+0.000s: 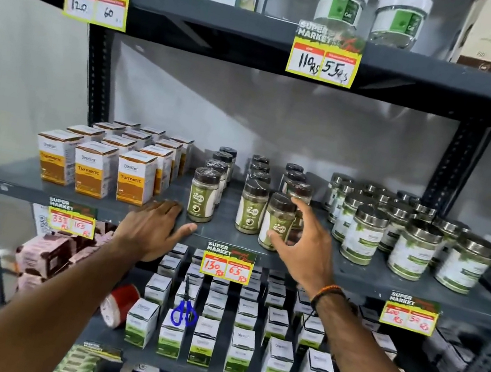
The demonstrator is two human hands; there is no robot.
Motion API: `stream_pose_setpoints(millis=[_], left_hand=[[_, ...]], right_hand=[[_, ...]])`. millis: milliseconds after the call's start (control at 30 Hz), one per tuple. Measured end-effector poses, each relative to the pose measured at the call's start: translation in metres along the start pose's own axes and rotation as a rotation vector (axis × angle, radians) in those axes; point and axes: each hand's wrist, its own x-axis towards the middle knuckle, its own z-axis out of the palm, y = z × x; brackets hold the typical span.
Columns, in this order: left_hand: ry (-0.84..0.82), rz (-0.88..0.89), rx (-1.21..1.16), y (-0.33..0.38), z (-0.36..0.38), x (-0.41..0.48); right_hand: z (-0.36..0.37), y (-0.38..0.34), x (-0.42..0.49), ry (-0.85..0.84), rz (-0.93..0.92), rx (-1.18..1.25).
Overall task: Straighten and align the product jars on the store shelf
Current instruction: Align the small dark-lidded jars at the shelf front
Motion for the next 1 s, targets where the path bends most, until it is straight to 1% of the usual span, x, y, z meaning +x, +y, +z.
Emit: stream_pose_setpoints(millis=[167, 300, 400, 467, 533, 633, 867, 1000], left_hand=[[0.012, 0.007, 0.007, 0.001, 0.001, 0.000], [0.033, 0.003, 0.011, 0.001, 0.002, -0.001], [0.034, 0.005, 0.020, 0.002, 0.003, -0.002], [0.033, -0.001, 0.018, 0.003, 0.003, -0.001], [0.026, -0.009, 0.017, 0.003, 0.002, -0.001], [0.016, -0.019, 0.013, 0.003, 0.002, -0.002], [0.010, -0.030, 0.027, 0.006, 0.000, -0.002], [0.001, -0.035, 0.021, 0.006, 0.000, -0.002]], right_hand=[[-0.010, 0.016, 0.007, 0.013, 0.034, -0.043], [-0.015, 0.023, 0.009, -0.026, 0.080, 0.007], [-0.014, 0.024, 0.005, -0.053, 0.180, 0.017], [-0.011, 0.024, 0.004, -0.094, 0.244, -0.027], [-0.007, 0.025, 0.005, -0.121, 0.267, -0.094], [-0.003, 0.026, 0.009, -0.139, 0.290, -0.094], [0.000, 0.025, 0.013, -0.090, 0.334, -0.165], [0.001, 0.024, 0.013, -0.089, 0.370, -0.156]])
